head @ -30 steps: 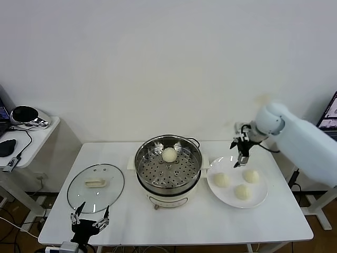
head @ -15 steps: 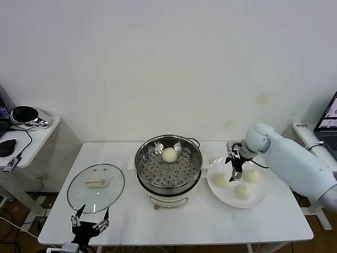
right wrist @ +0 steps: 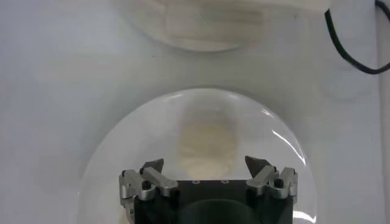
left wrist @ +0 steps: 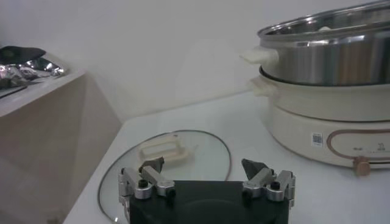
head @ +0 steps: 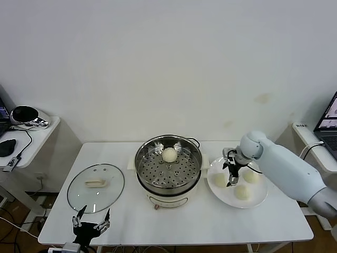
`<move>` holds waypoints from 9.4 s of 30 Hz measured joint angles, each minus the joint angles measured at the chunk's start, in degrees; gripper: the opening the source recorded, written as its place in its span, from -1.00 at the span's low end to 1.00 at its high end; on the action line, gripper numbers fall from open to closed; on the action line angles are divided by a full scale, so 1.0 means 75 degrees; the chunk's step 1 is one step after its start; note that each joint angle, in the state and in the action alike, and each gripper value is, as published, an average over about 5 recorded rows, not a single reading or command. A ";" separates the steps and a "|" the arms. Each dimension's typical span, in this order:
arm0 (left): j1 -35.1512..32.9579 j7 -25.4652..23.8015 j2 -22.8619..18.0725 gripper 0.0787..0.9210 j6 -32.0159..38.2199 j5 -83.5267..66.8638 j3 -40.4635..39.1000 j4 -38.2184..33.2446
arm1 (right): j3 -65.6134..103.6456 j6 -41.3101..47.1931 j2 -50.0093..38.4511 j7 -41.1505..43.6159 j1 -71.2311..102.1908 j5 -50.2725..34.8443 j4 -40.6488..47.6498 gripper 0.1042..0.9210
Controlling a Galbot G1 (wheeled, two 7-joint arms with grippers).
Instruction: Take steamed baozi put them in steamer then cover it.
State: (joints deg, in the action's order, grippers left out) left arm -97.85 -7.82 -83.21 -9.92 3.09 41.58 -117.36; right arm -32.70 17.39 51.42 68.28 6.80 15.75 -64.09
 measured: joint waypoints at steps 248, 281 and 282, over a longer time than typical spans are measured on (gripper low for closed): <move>0.0075 -0.0176 -0.0028 0.77 -0.0425 -0.0315 -0.0031 -0.0010 | 0.0559 -0.0188 -0.1265 0.0608 0.0895 0.0522 -0.0944 0.30; 0.0405 -0.0018 -0.0174 0.77 -0.0391 -0.0619 0.0113 -0.0244 | -0.1582 -0.0556 -0.0776 0.1626 -0.3297 -0.2079 -0.0910 0.01; 0.0413 -0.0006 -0.0188 0.77 -0.0390 -0.0631 0.0126 -0.0256 | -0.1695 -0.0691 -0.0655 0.1692 -0.3512 -0.2224 -0.0817 0.01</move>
State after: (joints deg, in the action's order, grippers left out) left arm -94.76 -7.86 -84.62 -12.84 -1.64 42.52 -119.28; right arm -45.41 12.21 46.50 80.97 -19.54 -0.93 -70.22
